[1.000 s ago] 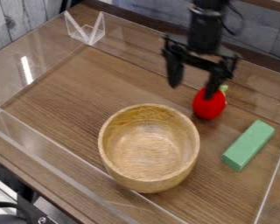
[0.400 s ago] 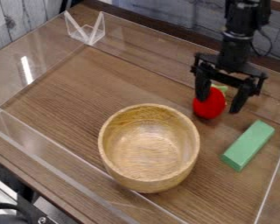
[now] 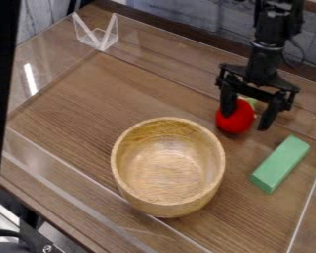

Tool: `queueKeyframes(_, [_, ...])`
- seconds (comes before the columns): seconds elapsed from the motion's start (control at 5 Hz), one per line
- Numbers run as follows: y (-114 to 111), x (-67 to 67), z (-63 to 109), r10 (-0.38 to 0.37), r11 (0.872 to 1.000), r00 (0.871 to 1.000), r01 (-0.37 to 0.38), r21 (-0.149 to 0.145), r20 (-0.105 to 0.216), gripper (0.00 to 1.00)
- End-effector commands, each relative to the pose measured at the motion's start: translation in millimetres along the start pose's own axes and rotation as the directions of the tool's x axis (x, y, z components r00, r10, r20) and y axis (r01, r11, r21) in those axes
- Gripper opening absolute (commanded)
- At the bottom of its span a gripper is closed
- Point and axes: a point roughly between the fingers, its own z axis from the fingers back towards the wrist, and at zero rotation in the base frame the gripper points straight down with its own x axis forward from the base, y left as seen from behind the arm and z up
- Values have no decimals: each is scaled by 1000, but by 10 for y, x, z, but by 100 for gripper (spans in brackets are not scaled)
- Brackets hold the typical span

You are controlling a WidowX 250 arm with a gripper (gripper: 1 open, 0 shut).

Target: Move the red fruit to the left

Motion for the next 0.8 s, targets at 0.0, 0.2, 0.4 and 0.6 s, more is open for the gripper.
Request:
queueKeyframes(0.0, [14,170,95,12,1000,997,-11,-18,70,100])
queueKeyframes(0.2, [8,211,36,21,1000,997,-19,-24,68,100])
queueKeyframes(0.4, [-6,250,-20,29,999,997,-27,-30,66,100])
queueKeyframes(0.6, [-26,281,-69,36,999,997,-34,-35,65,100])
